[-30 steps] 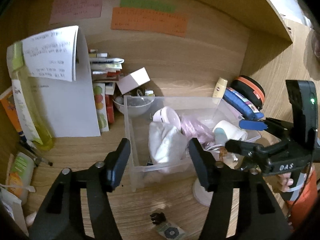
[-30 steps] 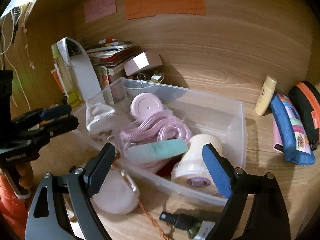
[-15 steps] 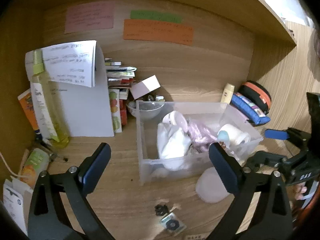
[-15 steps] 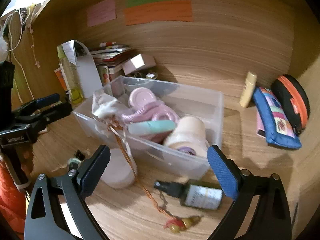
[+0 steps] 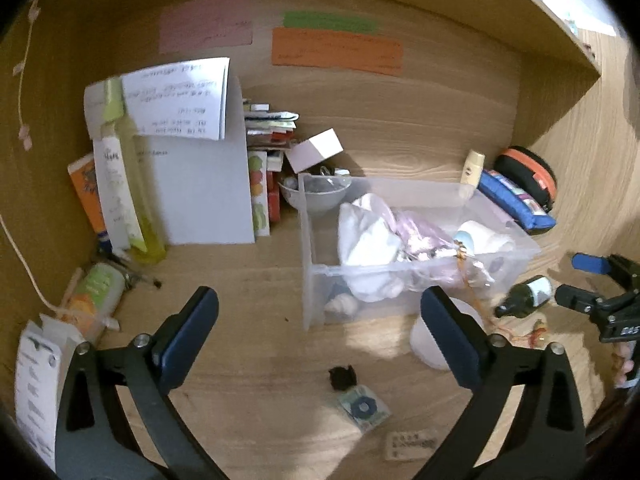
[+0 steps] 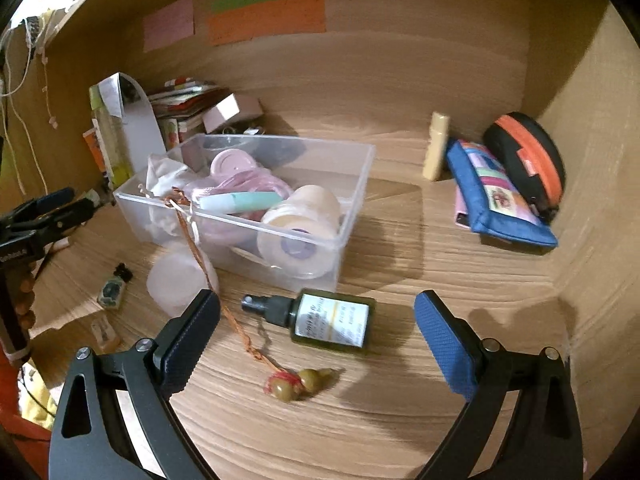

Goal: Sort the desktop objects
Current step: 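Carry the shell and blue tube into the clear bin and open both tools, then grasp the green patterned box with the left tool while the right tool grasps the gourd keychain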

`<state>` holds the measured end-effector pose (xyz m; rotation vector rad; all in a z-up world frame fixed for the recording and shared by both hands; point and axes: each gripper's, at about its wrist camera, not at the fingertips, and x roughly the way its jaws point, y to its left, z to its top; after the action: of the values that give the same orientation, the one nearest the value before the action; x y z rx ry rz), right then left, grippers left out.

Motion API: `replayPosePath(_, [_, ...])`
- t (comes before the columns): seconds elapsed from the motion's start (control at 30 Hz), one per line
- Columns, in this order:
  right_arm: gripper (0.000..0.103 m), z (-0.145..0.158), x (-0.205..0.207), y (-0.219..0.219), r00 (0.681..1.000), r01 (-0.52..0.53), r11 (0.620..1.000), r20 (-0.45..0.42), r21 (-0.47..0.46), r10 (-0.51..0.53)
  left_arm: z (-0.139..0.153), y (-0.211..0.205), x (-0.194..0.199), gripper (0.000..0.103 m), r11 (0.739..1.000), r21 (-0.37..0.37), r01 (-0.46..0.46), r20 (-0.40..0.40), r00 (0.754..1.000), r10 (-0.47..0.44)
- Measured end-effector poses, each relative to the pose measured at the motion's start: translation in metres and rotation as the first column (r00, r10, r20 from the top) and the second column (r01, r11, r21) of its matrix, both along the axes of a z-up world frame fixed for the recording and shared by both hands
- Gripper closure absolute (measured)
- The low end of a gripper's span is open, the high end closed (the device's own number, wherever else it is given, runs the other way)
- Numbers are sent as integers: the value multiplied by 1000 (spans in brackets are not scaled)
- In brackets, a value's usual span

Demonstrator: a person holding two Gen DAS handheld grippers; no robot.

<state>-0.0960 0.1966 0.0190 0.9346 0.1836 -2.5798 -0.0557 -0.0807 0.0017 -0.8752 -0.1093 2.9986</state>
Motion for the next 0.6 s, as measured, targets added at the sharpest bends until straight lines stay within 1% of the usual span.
replayPosePath(0.07, [6,-1,6,4,1000,7,1000,-24,1,-7,0,-2,5,1,999,36,19,19,1000,-19])
replayPosePath(0.13, [6,-3,9,9,1000,-6,1000,-25,-10,5,-1,-3,8,1,999,48,17,48,999,-19])
replayPosePath(0.23, [6,-7,8,12,999,-24,999,28,-26,25,-6,-5,16,1,999,43,-9,53,999,7])
replayPosePath(0.3, [6,-13,6,15,998,-20,999,65,-37,22,-12,-5,19,1,999,28,-22,71,997,20])
replayPosePath(0.43, [6,-24,6,19,994,-11,999,111,-50,17,-25,-8,25,1,999,20,-27,116,993,24])
replayPosePath(0.6, [6,-33,9,19,991,-15,999,134,-51,22,-37,-9,28,1,999,25,-24,158,987,20])
